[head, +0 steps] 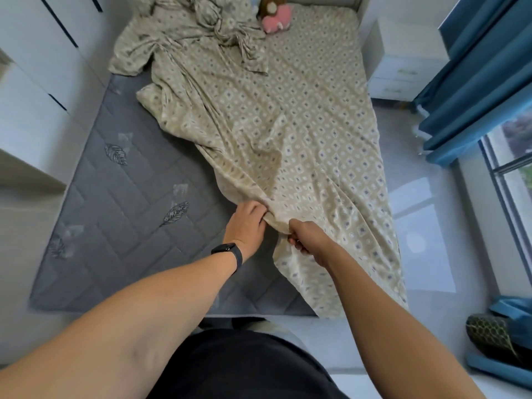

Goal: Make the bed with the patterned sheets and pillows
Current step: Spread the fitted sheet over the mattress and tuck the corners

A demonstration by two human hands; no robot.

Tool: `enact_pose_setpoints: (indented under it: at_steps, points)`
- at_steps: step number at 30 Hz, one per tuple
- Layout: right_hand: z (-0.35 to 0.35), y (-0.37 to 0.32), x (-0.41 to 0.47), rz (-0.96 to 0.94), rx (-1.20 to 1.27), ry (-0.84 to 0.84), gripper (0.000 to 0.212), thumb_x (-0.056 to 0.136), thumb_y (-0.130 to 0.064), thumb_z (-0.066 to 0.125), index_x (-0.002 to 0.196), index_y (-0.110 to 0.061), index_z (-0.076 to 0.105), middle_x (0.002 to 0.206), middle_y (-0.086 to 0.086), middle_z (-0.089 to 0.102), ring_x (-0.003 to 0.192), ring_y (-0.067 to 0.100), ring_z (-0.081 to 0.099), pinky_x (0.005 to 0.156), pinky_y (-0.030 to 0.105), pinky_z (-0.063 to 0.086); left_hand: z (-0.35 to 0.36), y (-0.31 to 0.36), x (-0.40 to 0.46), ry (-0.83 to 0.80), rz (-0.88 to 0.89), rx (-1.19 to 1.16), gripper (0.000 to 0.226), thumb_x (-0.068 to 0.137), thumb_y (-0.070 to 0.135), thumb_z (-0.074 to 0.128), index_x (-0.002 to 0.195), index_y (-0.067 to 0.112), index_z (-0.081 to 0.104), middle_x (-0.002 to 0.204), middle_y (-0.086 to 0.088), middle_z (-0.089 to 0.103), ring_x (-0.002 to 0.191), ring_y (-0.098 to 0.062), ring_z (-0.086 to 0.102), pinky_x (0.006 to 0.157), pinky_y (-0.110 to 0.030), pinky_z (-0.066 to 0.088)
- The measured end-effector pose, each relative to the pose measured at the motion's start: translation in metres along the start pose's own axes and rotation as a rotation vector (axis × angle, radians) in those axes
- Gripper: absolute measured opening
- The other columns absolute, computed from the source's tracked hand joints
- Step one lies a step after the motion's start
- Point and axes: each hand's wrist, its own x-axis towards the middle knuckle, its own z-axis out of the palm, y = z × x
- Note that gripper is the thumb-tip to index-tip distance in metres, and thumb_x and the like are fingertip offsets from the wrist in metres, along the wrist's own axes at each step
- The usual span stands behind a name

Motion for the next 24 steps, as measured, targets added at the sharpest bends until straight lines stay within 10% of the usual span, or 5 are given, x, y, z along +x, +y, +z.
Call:
enact_pose_setpoints:
  at_steps: [10,14,18,21,24]
  points:
    - [0.055,0.003,-0.003,-0.219,0.196,0.307,0.026,0.094,-0.022,0.047,0.089,-0.01,0.069,0.095,0.004,0.069,0.088,0.021,0.062,0.083,0.039,0.049,-0.053,-0.014,-0.032,0.008,-0.265,-0.281,0.022,0.103,0.021,0.05,0.081,0.023,0.049,0.072,0.0,0.054,0.068,-0.021,0.048,0.06,-0.036,0.035]
    - [0.105,0.005,-0.02,-0.267,0.035,0.208,0.034,0.094,-0.015,0.048,0.06,-0.017,0.047,0.065,-0.001,0.053,0.066,0.018,0.047,0.062,0.033,0.036,-0.074,-0.017,-0.041,-0.172,-0.228,-0.294,0.025,0.107,0.021,0.041,0.082,0.022,0.045,0.071,-0.002,0.052,0.063,-0.017,0.043,0.057,-0.034,0.031]
    - [0.153,0.014,-0.052,-0.364,0.087,0.387,0.017,0.093,-0.02,0.05,0.077,-0.019,0.054,0.077,-0.002,0.059,0.07,0.011,0.052,0.065,0.03,0.042,-0.093,-0.031,-0.044,-0.396,-0.212,-0.24,0.028,0.107,0.018,0.041,0.08,0.011,0.046,0.072,0.003,0.046,0.068,-0.015,0.042,0.062,-0.03,0.032]
    - [0.178,0.027,-0.057,-0.312,-0.027,0.298,0.011,0.094,-0.029,0.052,0.088,-0.024,0.061,0.085,-0.005,0.064,0.077,0.011,0.058,0.068,0.028,0.046,-0.11,-0.046,-0.042,-0.463,-0.188,-0.179,0.031,0.107,0.022,0.045,0.076,0.014,0.047,0.073,0.003,0.044,0.067,-0.014,0.041,0.058,-0.025,0.029]
    - [0.203,0.021,-0.052,-0.018,0.421,0.041,0.023,0.102,-0.039,0.053,0.115,-0.023,0.064,0.111,-0.001,0.067,0.083,0.013,0.06,0.066,0.024,0.046,-0.124,-0.064,-0.04,-0.471,-0.165,-0.17,0.019,0.103,0.03,0.054,0.091,0.017,0.061,0.081,0.005,0.055,0.078,-0.016,0.052,0.062,-0.03,0.034]
